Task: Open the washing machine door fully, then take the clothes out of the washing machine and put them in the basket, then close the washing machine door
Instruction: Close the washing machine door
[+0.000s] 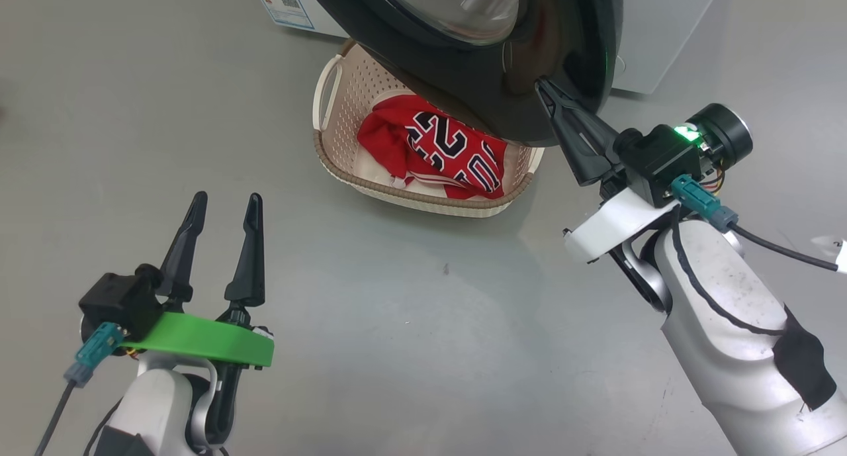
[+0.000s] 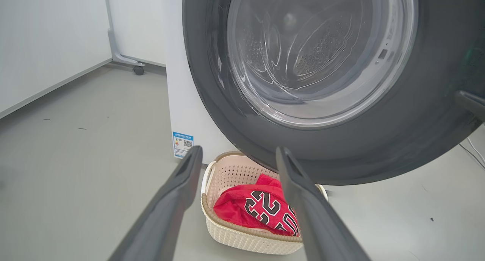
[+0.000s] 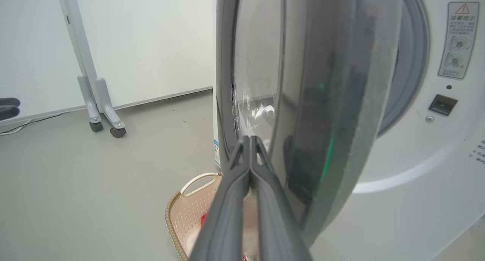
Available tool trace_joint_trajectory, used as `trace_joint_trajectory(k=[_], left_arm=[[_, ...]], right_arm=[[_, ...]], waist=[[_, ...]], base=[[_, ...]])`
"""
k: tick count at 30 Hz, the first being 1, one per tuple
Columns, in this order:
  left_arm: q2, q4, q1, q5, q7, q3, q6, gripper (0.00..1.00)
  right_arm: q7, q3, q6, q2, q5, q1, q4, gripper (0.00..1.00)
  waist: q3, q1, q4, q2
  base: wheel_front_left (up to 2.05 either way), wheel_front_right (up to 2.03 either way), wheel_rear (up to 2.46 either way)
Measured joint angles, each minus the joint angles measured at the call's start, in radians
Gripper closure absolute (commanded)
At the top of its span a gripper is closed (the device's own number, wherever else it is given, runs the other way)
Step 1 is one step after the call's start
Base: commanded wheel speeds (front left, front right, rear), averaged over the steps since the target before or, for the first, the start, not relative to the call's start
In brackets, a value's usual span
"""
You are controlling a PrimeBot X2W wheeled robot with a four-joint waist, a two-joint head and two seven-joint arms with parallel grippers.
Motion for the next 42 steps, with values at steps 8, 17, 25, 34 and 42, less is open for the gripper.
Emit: trace_joint_trajectory(k=[8, 17, 25, 34, 42], left_arm=[[-0.008, 0.006, -0.017, 0.007, 0.000, 0.007, -0.003, 0.00], [-0.013, 0.006, -0.025, 0.012, 0.000, 0.014, -0.012, 0.00], [-0.019, 0.002, -0.057, 0.014, 0.000, 0.015, -0.012, 0.00], [-0.027, -0.004, -0.090, 0.014, 0.000, 0.016, -0.012, 0.00], [-0.030, -0.012, -0.120, 0.014, 0.000, 0.023, -0.012, 0.00]], right_arm=[[-0.008, -0.019, 0.000, 0.000, 0.023, -0.028, 0.027, 1.00], [-0.012, -0.039, 0.000, 0.002, 0.024, -0.083, 0.048, 1.00], [-0.011, -0.074, -0.001, -0.017, 0.023, -0.174, 0.059, 1.00], [0.007, -0.100, -0.002, -0.045, 0.021, -0.276, 0.070, 1.00], [0.032, -0.118, -0.003, -0.073, 0.011, -0.378, 0.084, 1.00]], waist=[[0.013, 0.0000, -0.002, 0.0000], [0.038, 0.0000, -0.011, 0.0000], [0.086, 0.0000, -0.014, 0.0000], [0.147, 0.0000, -0.012, 0.0000], [0.206, 0.0000, -0.005, 0.0000]], base=[[0.00, 0.00, 0.00], [0.00, 0.00, 0.00], [0.00, 0.00, 0.00], [0.00, 0.00, 0.00], [0.00, 0.00, 0.00]])
